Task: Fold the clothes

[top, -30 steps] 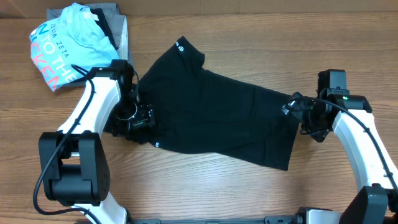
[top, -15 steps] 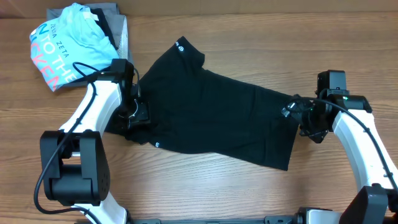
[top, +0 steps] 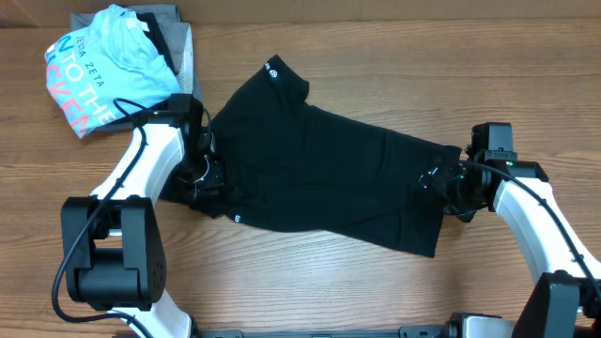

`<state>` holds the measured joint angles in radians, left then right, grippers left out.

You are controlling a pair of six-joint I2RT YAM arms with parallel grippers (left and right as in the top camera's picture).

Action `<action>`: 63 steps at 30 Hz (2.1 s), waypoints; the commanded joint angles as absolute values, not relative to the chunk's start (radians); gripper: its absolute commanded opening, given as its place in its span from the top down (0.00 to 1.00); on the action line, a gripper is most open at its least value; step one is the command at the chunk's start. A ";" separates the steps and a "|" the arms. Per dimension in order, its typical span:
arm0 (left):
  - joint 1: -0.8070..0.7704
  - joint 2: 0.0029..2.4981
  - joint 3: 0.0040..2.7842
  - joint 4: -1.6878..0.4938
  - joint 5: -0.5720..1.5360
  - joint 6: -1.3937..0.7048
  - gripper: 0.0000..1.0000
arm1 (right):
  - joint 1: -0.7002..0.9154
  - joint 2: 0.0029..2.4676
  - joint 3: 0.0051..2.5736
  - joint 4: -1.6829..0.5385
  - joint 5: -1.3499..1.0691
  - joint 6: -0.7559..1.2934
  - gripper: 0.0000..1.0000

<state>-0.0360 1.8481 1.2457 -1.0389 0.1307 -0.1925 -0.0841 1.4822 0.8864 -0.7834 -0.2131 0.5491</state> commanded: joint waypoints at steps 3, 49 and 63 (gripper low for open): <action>-0.040 1.828 1.231 -1.035 0.147 -0.179 0.85 | -0.080 1.509 0.868 -0.739 -0.245 0.553 0.19; -0.040 1.794 1.274 -0.937 0.204 -0.206 0.96 | -0.080 1.598 0.962 -0.900 -0.065 0.729 0.96; -0.040 1.582 1.275 -0.915 0.227 -0.213 0.96 | -0.080 1.274 0.962 -1.151 -0.001 0.739 0.96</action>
